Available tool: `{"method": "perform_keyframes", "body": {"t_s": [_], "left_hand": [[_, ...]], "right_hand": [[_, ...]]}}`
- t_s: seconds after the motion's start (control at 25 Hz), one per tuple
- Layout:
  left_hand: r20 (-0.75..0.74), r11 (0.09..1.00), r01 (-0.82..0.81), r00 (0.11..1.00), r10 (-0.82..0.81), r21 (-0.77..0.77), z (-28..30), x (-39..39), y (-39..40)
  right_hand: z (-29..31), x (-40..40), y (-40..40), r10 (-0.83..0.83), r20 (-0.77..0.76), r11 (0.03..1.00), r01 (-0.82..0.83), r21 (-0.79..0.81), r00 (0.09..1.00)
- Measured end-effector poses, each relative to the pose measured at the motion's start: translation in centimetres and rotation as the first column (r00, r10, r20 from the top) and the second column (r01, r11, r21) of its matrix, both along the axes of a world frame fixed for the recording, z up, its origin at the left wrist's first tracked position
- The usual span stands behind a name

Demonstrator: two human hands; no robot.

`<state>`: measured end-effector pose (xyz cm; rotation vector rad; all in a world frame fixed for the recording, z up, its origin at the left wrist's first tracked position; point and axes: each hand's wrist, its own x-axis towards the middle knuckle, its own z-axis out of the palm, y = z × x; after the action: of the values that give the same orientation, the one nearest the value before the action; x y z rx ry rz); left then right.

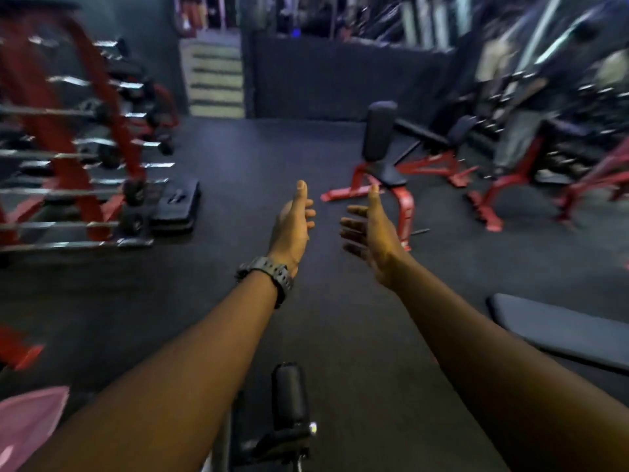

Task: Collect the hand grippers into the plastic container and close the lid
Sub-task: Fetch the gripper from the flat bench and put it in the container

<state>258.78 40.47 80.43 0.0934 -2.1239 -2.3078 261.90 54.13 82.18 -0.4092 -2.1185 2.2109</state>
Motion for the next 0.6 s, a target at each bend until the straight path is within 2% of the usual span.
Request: {"method": "perform_keyframes", "body": {"t_s": [0.16,0.36,0.6], "left_hand": [[-0.151,0.974,0.221,0.966,-0.211,0.051,7.8,6.0,10.8],[-0.236,0.876,0.47,0.868,-0.436,0.107,13.3,14.4,21.0],[-0.197,0.676,0.736,0.668,-0.718,0.036,11.4,25.1,30.8]], "right_hand": [[7.1,9.8,12.0,-0.235,-0.165,0.971,0.24,0.015,0.958],[10.2,23.9,22.9,-0.52,-0.235,0.845,0.534,-0.004,0.821],[7.5,39.4,29.3,-0.836,-0.161,0.538,0.841,-0.055,0.525]]}}
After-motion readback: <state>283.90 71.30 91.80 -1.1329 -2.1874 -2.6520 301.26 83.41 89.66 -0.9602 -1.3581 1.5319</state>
